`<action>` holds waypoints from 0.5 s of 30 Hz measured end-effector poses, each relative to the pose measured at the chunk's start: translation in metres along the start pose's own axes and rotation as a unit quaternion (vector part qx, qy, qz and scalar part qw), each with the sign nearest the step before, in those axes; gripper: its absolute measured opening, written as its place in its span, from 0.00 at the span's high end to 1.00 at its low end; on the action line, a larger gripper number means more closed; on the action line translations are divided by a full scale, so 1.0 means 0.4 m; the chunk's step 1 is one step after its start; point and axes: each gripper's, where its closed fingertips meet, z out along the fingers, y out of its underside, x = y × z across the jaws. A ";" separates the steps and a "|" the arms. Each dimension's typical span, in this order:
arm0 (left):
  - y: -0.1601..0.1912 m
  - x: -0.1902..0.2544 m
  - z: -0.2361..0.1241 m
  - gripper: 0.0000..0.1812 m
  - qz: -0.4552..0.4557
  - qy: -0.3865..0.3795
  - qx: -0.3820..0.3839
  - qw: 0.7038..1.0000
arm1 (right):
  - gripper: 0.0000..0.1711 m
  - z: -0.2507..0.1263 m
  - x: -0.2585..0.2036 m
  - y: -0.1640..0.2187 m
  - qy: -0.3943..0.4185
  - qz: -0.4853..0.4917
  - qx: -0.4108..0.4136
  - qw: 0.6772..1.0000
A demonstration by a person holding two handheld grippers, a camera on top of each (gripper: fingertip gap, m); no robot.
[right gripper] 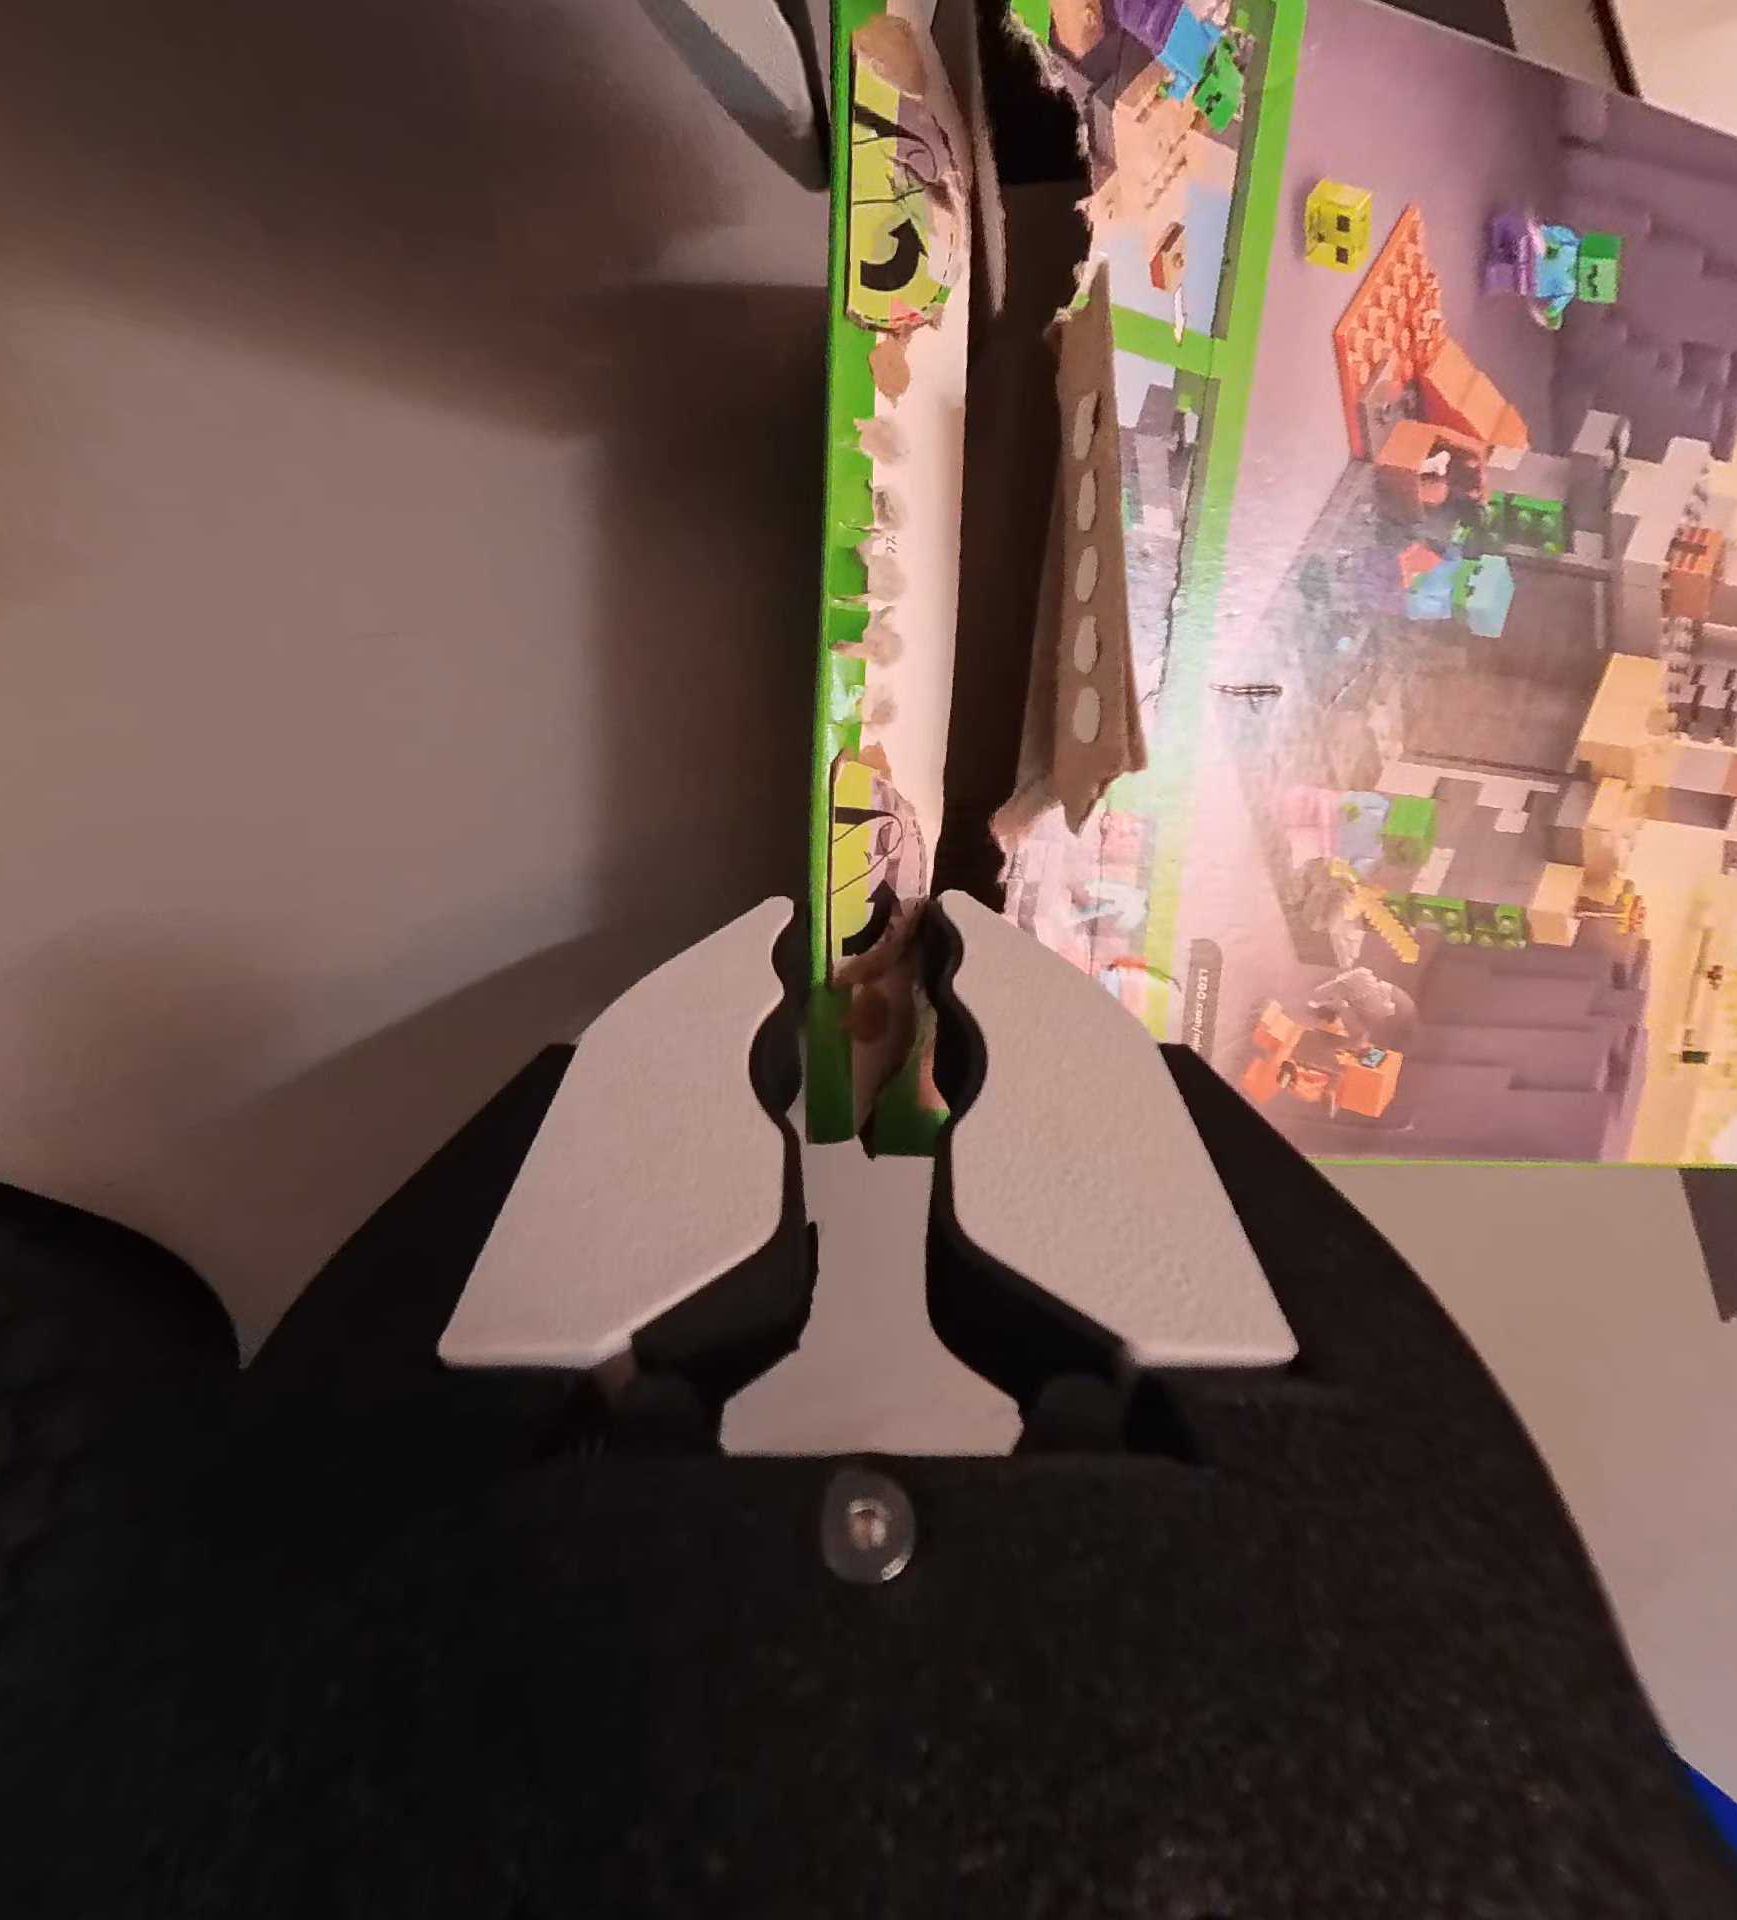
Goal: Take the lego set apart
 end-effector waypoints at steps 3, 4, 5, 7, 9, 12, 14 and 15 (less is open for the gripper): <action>0.005 0.008 0.009 0.66 0.027 0.032 -0.024 0.999 | 0.87 -0.010 -0.002 -0.006 -0.001 0.007 0.014 1.000; 0.007 0.006 0.008 0.66 0.039 0.029 -0.030 0.998 | 0.86 -0.018 -0.004 -0.010 -0.003 0.009 0.021 1.000; 0.008 0.005 0.007 0.66 0.044 0.027 -0.033 0.998 | 0.85 -0.028 -0.011 -0.015 -0.011 0.011 0.030 0.999; 0.009 0.002 0.007 0.67 0.049 0.015 -0.033 0.998 | 0.84 -0.059 -0.017 -0.038 -0.027 0.011 0.057 0.998; 0.008 0.003 0.006 0.69 0.058 0.002 -0.026 0.998 | 0.83 -0.091 0.006 -0.073 -0.036 0.015 0.084 0.996; 0.010 0.002 0.007 0.69 0.050 0.000 -0.027 0.998 | 0.72 -0.081 0.064 -0.099 -0.037 0.006 0.062 0.997; 0.010 -0.001 0.008 0.69 0.042 0.004 -0.027 0.999 | 0.72 -0.040 0.080 -0.114 -0.050 -0.004 0.039 0.998; 0.011 -0.003 0.008 0.69 0.040 0.006 -0.028 0.999 | 0.76 -0.018 0.082 -0.123 -0.055 -0.008 0.033 0.998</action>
